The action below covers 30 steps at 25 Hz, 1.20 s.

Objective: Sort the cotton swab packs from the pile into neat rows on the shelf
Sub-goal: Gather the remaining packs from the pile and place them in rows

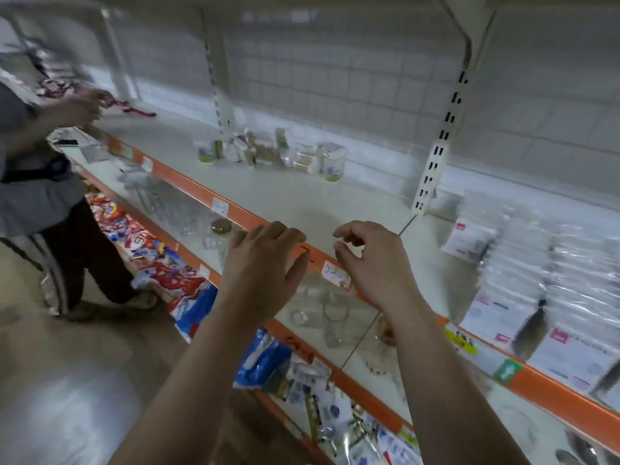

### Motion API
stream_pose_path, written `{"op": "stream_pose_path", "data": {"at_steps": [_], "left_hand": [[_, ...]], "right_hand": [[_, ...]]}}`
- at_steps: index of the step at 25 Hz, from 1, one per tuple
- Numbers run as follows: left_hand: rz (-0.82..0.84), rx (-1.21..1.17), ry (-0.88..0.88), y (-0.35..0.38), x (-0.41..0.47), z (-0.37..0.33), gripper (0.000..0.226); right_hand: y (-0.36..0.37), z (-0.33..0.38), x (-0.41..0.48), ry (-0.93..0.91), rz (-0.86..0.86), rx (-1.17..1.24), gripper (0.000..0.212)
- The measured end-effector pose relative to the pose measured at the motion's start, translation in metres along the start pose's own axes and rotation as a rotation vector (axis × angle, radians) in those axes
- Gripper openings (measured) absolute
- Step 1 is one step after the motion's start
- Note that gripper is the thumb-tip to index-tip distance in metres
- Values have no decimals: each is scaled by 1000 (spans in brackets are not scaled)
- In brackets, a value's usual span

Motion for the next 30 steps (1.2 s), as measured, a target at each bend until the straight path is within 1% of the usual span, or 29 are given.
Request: {"op": "stream_pose_path", "data": {"at_steps": [6, 11, 14, 23, 28, 30], "left_hand": [[24, 21, -96, 28, 23, 102, 27], [87, 68, -123, 56, 66, 183, 32], [88, 83, -157, 71, 94, 232, 34], [117, -33, -182, 133, 147, 314, 38], [73, -93, -122, 161, 185, 352, 31], [74, -123, -78, 175, 206, 371, 34]], "right_hand": [[89, 18, 68, 6, 5, 48, 16], [167, 31, 134, 20, 19, 83, 16], [210, 38, 172, 4, 42, 81, 15], [273, 21, 236, 61, 82, -6, 18], [303, 10, 267, 115, 59, -48, 22], [320, 9, 283, 142, 41, -61, 20]]}}
Point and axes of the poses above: each hand's wrist, its own x-axis towards the middle knuckle, its own y-axis out of the palm, z = x × y, the point moved 10 cm from there along x, towards the middle knuckle, and after that the axes turned 12 degrees about -z, right-handed, at the moved point
